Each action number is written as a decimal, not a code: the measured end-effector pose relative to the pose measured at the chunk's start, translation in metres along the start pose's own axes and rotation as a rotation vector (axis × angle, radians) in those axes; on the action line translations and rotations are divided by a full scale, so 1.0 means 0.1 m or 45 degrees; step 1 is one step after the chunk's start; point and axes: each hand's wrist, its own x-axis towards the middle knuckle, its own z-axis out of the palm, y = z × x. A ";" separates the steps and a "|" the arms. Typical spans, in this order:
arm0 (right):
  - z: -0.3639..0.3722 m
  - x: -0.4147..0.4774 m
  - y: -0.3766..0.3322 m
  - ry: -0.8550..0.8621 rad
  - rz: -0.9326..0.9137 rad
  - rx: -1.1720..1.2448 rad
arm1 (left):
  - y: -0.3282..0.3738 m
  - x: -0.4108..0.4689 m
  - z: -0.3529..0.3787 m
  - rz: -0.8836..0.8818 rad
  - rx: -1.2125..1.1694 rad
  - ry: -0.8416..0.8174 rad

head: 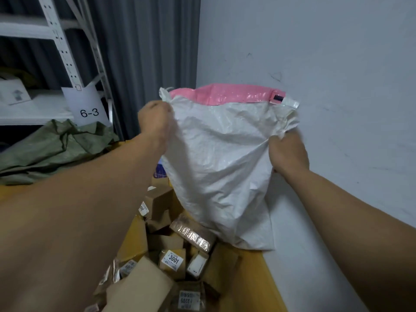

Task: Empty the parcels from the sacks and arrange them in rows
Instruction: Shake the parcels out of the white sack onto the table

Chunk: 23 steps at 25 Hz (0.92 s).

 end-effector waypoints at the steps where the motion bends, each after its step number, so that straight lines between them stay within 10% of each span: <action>1: 0.05 -0.03 0.03 -0.023 -0.002 -0.089 | -0.04 -0.03 -0.05 -0.036 0.073 0.007; 9: -0.35 -0.03 -0.59 0.202 -0.188 -0.150 | 0.50 -0.03 -0.34 0.067 0.195 0.163; 23: -0.49 -0.31 -0.97 0.197 -0.237 -0.202 | 0.56 -0.19 -0.81 0.037 -0.017 -0.216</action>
